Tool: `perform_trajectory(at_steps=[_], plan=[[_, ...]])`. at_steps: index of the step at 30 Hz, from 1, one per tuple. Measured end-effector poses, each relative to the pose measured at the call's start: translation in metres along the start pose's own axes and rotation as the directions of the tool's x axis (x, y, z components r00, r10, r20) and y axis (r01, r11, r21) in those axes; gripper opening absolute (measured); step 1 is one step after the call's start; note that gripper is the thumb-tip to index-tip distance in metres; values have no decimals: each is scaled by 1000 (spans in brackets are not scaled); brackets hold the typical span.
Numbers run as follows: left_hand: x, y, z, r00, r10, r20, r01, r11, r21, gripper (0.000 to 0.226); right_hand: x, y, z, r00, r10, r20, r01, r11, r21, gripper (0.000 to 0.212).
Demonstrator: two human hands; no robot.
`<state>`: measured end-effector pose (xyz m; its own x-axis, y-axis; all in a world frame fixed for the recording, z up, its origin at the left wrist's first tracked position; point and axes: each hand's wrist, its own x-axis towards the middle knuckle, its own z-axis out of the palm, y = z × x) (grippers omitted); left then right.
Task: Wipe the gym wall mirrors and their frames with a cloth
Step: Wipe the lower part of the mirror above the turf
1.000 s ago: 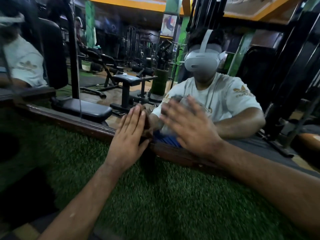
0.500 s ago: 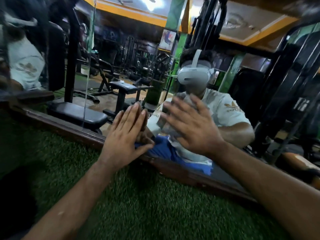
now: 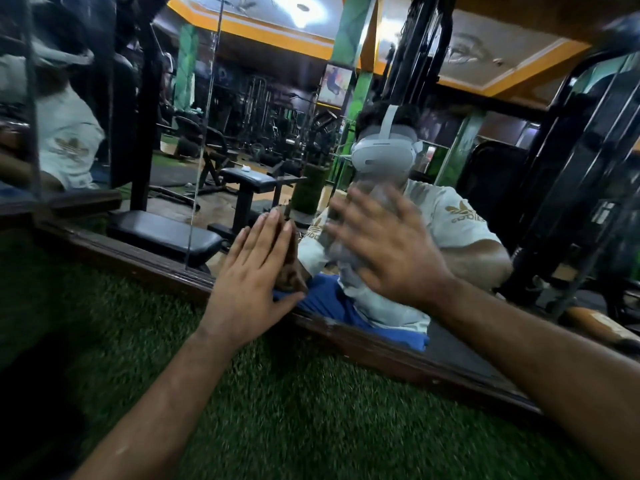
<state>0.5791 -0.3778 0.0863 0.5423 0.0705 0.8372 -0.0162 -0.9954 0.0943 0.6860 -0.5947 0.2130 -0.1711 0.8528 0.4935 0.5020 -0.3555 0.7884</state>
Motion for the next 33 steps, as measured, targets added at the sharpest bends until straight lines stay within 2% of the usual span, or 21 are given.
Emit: perform_trajectory(at_steps=[2, 3, 4, 6, 8, 10, 11, 13, 15, 17, 18, 20, 22, 23, 25, 28, 30, 31, 33], plan=[[1, -1, -1, 1000, 7, -25, -8, 1000, -7, 99, 15, -4, -2, 985, 169, -44, -170, 985, -10, 68], [1, -1, -1, 999, 8, -50, -8, 1000, -10, 96, 16, -15, 1, 980, 196, -40, -196, 981, -4, 70], [1, -1, 0, 997, -2, -76, 0, 1000, -16, 96, 12, -30, 7, 985, 169, -30, -168, 986, 14, 71], [0, -8, 3, 992, -40, -117, 37, 999, -31, 98, 0, -61, 19, 1000, 5, 13, -6, 998, 61, 69], [0, -18, 5, 995, -48, -89, 43, 998, -53, 103, -9, -75, 24, 989, -127, 82, 121, 990, 76, 67], [-3, -28, 3, 999, -19, -33, 17, 997, -80, 110, -6, -68, 22, 980, -167, 112, 160, 985, 67, 64], [-3, -33, 1, 1000, -3, -14, 2, 996, -84, 112, 0, -59, 19, 986, -137, 96, 132, 990, 58, 62], [-6, -39, -1, 1000, 21, -23, -23, 997, -76, 107, 17, -35, 12, 999, 41, 33, -42, 999, 9, 62], [-9, -44, 1, 997, 1, -71, -5, 999, -51, 100, 35, -19, 7, 962, 265, -66, -267, 963, -23, 62], [-12, -48, 5, 997, -9, -72, 6, 999, -44, 95, 42, -33, 11, 928, 351, -124, -355, 935, -4, 64], [-14, -51, 7, 998, 2, -64, -5, 999, -52, 90, 38, -48, 18, 943, 316, -106, -318, 948, 4, 68], [-15, -57, 7, 996, 38, -74, -43, 997, -67, 76, 22, -82, 33, 993, 121, 5, -121, 993, 3, 73], [-16, -64, 5, 994, 67, -88, -74, 994, -79, 68, 9, -102, 36, 991, -62, 117, 65, 998, -21, 74], [-16, -67, 4, 993, 77, -95, -85, 992, -89, 67, 10, -102, 35, 986, -102, 135, 107, 994, -27, 73], [-17, -68, 5, 989, 91, -115, -103, 989, -102, 66, 23, -93, 32, 993, -60, 105, 63, 998, -22, 69], [-17, -69, 9, 984, 44, -170, -64, 991, -117, 65, 61, -68, 22, 981, 184, -60, -186, 982, -32, 59], [-15, -74, 8, 979, 6, -202, -30, 993, -115, 64, 77, -65, 21, 955, 274, -117, -278, 960, -20, 55], [-14, -77, 9, 977, 11, -211, -36, 993, -113, 64, 79, -71, 25, 957, 265, -120, -268, 963, -7, 56], [-14, -83, 9, 970, 12, -242, -45, 990, -134, 65, 71, -92, 37, 991, 126, -47, -126, 992, 4, 63]])
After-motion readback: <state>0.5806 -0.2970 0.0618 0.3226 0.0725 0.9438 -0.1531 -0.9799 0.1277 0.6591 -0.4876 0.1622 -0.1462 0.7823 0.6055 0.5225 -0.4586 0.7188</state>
